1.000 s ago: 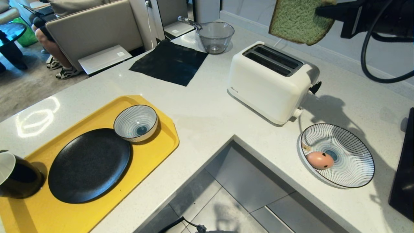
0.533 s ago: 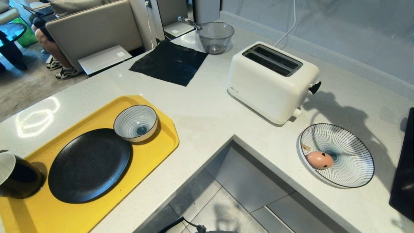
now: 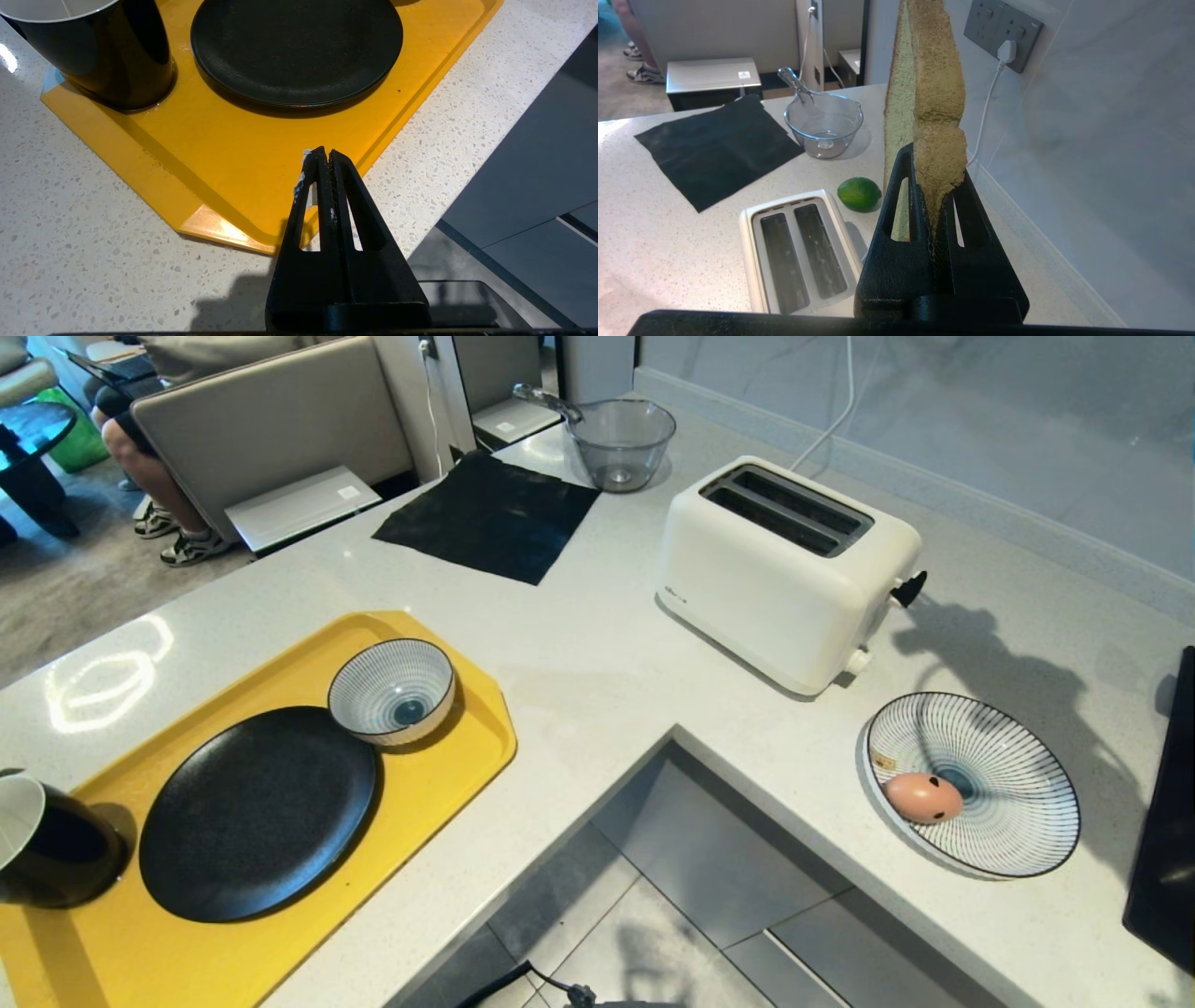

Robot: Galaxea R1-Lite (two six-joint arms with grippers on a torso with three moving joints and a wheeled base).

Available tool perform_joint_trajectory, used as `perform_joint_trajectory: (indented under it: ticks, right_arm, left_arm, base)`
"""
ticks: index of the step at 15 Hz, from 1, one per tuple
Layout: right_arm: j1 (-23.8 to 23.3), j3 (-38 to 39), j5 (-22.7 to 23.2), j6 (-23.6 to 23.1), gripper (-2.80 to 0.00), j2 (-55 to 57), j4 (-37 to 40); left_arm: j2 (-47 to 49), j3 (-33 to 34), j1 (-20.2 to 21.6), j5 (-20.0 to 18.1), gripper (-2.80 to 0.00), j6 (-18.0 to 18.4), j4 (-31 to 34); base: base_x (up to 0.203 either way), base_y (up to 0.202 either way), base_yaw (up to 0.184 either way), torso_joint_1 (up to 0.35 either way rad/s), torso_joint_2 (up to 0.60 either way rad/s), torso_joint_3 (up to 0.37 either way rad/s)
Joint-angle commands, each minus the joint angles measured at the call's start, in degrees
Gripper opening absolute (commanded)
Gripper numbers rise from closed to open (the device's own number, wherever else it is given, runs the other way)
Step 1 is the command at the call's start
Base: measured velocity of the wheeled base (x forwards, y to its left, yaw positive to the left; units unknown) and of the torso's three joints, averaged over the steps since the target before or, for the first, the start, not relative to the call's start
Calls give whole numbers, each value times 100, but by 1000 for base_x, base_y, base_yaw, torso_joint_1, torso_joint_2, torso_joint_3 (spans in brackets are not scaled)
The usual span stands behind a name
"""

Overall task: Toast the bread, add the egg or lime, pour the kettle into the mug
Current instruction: Put the baked bread on a plate

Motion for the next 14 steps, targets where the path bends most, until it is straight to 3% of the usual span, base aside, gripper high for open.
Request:
perform_joint_trajectory:
  ticks: [1,7,14]
  right_arm:
    - [0,-4,7,-27,-280,11,-2]
    - [1,22,-116,-36,-280,28,-2]
    - [0,-4,-98,-27,-280,62,-2]
  left_arm:
    - [0,79,1,5,-280,0,-3]
    - [0,79,1,5,-280,0,-3]
    - [0,79,1,5,-280,0,-3]
  base:
    - [0,0,0,0,0,0]
    - [-12,0,0,1,1,1]
    - [-186,0,1,1,1,2]
